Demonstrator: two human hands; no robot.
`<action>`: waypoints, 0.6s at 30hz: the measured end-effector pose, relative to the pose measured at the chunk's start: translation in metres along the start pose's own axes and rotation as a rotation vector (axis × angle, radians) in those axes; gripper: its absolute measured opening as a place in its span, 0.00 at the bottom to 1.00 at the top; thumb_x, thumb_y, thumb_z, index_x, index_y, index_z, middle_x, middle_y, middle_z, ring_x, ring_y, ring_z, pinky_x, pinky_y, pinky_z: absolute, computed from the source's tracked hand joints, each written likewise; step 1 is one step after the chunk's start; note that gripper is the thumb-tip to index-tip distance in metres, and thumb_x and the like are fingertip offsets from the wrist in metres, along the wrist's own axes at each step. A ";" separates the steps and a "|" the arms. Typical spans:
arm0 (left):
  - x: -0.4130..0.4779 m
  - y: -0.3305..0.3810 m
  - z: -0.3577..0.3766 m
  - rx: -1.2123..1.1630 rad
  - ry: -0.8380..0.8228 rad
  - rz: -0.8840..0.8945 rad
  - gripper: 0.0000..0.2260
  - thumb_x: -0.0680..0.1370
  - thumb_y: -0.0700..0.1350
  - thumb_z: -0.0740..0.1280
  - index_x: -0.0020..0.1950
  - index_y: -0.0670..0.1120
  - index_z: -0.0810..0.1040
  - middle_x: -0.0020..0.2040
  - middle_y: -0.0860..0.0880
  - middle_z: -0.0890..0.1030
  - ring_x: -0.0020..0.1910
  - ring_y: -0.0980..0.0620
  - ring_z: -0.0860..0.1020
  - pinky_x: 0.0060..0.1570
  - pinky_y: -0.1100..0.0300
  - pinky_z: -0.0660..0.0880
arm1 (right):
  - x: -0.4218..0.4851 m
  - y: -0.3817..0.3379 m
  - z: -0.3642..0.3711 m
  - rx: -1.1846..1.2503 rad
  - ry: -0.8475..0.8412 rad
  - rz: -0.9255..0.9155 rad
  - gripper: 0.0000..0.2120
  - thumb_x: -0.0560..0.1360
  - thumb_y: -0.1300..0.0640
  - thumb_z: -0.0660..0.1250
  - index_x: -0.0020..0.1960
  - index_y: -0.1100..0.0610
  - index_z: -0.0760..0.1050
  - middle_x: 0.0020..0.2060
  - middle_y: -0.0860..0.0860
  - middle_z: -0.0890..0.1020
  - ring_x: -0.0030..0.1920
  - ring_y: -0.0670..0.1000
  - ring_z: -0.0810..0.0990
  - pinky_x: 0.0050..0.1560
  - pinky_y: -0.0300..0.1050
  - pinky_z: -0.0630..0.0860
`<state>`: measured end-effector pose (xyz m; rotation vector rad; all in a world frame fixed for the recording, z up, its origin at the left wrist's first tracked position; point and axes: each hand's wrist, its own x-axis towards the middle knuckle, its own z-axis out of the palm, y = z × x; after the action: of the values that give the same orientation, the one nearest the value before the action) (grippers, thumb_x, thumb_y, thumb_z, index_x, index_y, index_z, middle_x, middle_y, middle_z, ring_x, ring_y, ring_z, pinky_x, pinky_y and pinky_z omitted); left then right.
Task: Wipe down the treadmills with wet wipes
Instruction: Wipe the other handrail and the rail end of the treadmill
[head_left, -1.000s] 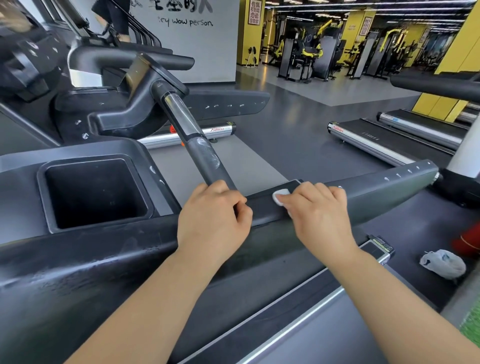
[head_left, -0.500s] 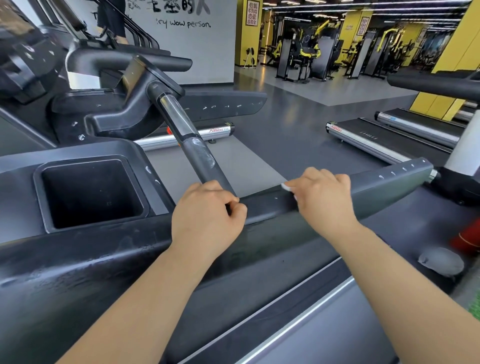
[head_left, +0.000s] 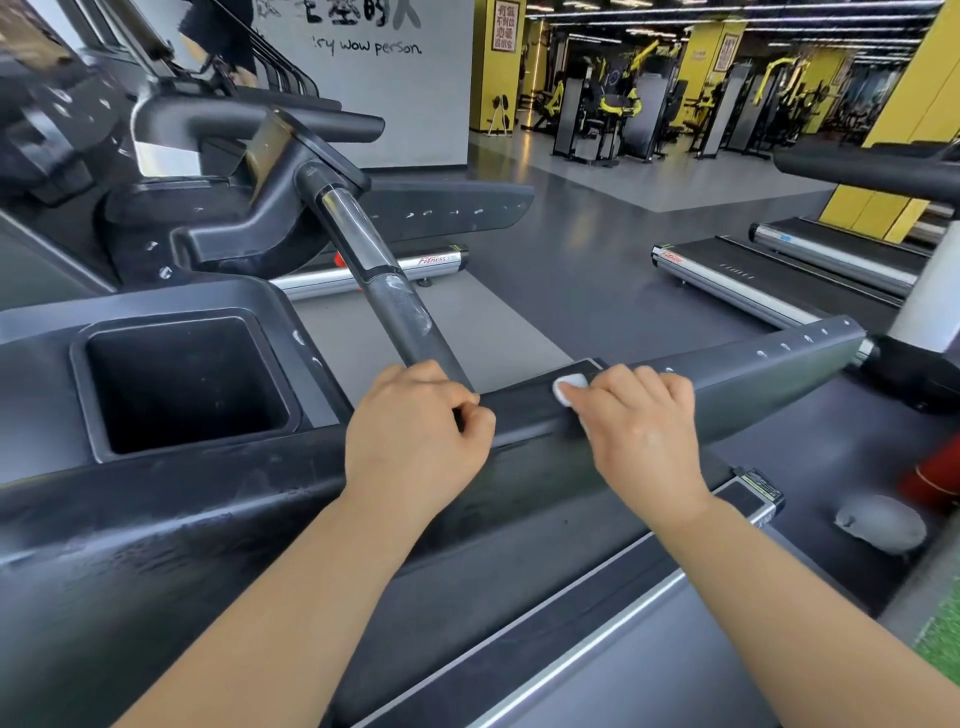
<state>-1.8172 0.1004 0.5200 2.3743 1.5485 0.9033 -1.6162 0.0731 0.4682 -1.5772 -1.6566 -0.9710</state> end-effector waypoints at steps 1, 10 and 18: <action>0.000 0.001 0.001 0.007 0.006 -0.002 0.13 0.77 0.49 0.60 0.51 0.52 0.84 0.47 0.55 0.79 0.52 0.53 0.71 0.46 0.61 0.71 | 0.002 0.002 -0.002 0.001 -0.017 0.079 0.14 0.69 0.65 0.69 0.47 0.47 0.79 0.32 0.49 0.74 0.33 0.55 0.71 0.42 0.48 0.64; -0.001 -0.002 0.001 0.010 -0.005 0.010 0.13 0.77 0.49 0.60 0.52 0.52 0.84 0.48 0.55 0.78 0.53 0.53 0.71 0.47 0.61 0.70 | -0.004 -0.020 -0.002 -0.086 -0.016 0.051 0.13 0.69 0.66 0.69 0.45 0.49 0.81 0.31 0.48 0.71 0.31 0.53 0.68 0.42 0.45 0.58; 0.000 -0.001 0.002 0.023 0.019 0.016 0.12 0.77 0.49 0.61 0.52 0.52 0.84 0.47 0.55 0.79 0.52 0.53 0.72 0.45 0.62 0.67 | -0.007 -0.046 -0.013 0.107 0.009 0.219 0.10 0.76 0.54 0.59 0.50 0.48 0.79 0.33 0.48 0.73 0.34 0.55 0.71 0.41 0.49 0.63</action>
<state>-1.8174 0.1010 0.5178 2.4034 1.5574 0.9187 -1.6619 0.0584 0.4654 -1.6391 -1.4673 -0.7633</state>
